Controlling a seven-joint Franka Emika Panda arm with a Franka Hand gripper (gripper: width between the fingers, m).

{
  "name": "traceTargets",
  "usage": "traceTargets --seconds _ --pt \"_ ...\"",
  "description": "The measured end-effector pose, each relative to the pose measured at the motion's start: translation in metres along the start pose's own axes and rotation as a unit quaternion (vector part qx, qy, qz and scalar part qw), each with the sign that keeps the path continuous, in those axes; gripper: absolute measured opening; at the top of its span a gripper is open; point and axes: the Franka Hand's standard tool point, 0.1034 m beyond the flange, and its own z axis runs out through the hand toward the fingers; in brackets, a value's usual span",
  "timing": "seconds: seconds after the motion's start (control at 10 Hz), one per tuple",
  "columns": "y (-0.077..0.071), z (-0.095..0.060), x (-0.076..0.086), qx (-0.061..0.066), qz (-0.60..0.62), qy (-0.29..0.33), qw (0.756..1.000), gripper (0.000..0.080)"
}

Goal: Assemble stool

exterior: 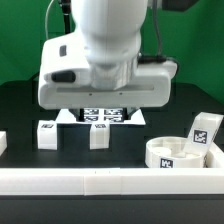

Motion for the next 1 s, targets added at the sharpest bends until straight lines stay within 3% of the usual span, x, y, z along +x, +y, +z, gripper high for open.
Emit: traceTargets --seconds 0.3,0.4,0.5,0.7,1.0 --pt "-0.001 0.013 -0.013 0.007 0.005 -0.126 0.992 0.0649" --pt "0.000 0.015 -0.004 0.005 0.005 -0.141 0.990 0.0649" --pt "0.003 0.025 -0.015 0.012 0.008 -0.191 0.982 0.0649" --pt "0.004 0.041 -0.001 0.010 0.009 -0.170 0.985 0.0649" --pt "0.005 0.052 -0.002 0.010 0.009 -0.176 0.984 0.0649"
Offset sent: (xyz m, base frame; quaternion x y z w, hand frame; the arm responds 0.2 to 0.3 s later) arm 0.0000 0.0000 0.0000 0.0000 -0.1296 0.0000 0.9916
